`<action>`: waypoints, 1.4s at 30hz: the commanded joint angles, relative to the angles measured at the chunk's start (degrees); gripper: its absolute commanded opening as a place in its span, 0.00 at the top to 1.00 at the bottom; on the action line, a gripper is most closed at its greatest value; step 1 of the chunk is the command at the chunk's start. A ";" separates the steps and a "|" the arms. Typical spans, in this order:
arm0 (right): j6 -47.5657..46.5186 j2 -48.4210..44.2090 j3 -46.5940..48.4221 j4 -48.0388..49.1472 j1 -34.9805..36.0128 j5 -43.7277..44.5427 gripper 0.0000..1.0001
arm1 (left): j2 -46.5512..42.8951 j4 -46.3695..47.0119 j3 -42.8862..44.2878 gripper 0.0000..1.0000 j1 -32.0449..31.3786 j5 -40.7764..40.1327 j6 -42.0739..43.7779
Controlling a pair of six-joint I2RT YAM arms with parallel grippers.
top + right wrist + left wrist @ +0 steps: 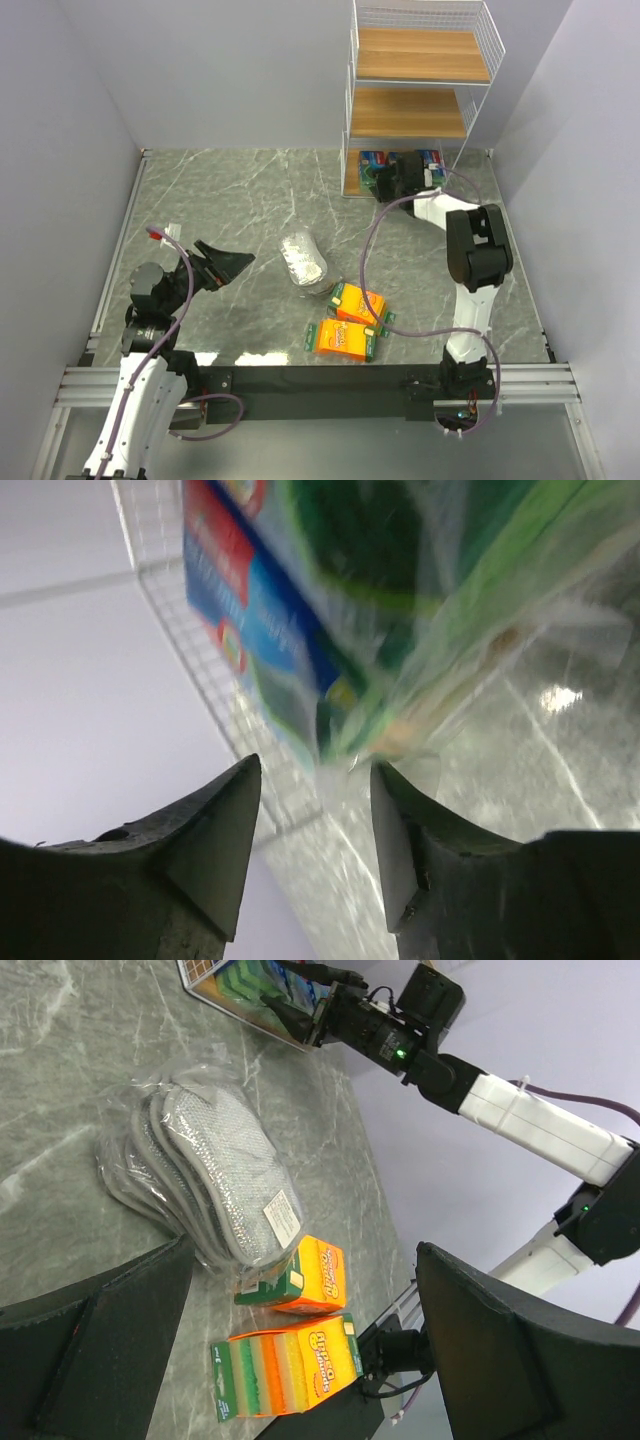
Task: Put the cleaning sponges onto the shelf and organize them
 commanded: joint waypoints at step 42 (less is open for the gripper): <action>-3.67 -59.69 -43.70 -5.20 34.57 -5.82 0.15 | 3.95 6.14 2.21 0.00 -0.33 -0.39 0.16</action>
